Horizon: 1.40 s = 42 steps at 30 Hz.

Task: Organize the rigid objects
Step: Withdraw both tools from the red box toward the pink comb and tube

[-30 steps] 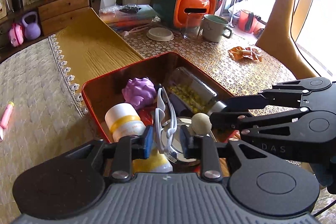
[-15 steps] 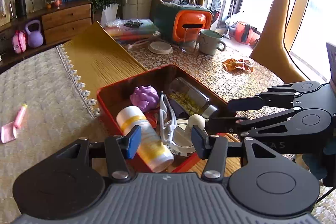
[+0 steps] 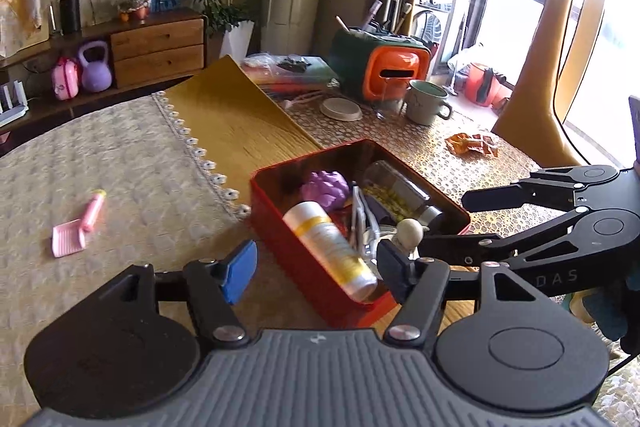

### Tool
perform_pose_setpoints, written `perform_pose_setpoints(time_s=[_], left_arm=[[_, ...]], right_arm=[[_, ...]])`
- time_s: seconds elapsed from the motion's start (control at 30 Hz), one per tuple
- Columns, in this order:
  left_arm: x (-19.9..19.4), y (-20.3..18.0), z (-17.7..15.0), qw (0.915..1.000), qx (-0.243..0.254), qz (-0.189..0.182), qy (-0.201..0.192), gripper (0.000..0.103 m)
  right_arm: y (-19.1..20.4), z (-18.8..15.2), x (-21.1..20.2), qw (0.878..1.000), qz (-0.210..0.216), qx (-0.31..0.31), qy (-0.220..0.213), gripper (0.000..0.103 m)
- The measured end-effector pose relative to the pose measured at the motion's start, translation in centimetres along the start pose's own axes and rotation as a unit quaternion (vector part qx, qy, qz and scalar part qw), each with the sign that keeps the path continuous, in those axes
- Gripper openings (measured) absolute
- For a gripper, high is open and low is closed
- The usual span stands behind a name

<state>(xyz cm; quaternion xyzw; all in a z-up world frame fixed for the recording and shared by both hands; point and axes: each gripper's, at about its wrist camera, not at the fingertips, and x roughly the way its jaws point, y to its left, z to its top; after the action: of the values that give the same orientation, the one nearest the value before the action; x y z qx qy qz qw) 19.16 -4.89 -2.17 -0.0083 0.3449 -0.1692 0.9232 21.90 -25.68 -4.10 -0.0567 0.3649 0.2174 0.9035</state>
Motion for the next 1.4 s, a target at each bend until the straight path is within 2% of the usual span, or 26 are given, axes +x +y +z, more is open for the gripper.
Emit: perform_pose_setpoints(time_s=[0.27, 0.5, 0.6, 0.77, 1.07, 1.4], left_arm=[[-2.0, 3.6, -1.2, 0.9991, -0.014, 0.039, -0.010, 0.084], [-2.2, 8.3, -2.0, 0.9946, -0.058, 0.085, -0.007, 0.084], [-1.9, 10.1, -2.2, 0.9905, -0.073, 0.117, -0.004, 0.084], [-1.3, 13.0, -2.2, 0.9844, -0.079, 0.157, -0.005, 0.084], [1.4, 17.8, -2.5, 0.9774, -0.098, 0.187, 0.006, 0.084], [5.1, 21.2, -3.2, 0.9724, -0.111, 0.205, 0.016, 0.084]], right_arm=[[3.0, 1.2, 0.9, 1.000, 0.022, -0.013, -0.009, 0.103], [5.5, 2.3, 2.8, 0.999, 0.034, -0.023, 0.001, 0.103], [6.7, 2.9, 3.8, 0.999, 0.035, -0.029, 0.007, 0.103], [8.5, 4.4, 6.1, 0.999, 0.035, -0.033, 0.018, 0.103], [11.8, 7.5, 11.6, 0.998, 0.027, -0.039, 0.041, 0.103], [15.1, 10.4, 18.0, 0.996, 0.019, -0.059, 0.059, 0.103]])
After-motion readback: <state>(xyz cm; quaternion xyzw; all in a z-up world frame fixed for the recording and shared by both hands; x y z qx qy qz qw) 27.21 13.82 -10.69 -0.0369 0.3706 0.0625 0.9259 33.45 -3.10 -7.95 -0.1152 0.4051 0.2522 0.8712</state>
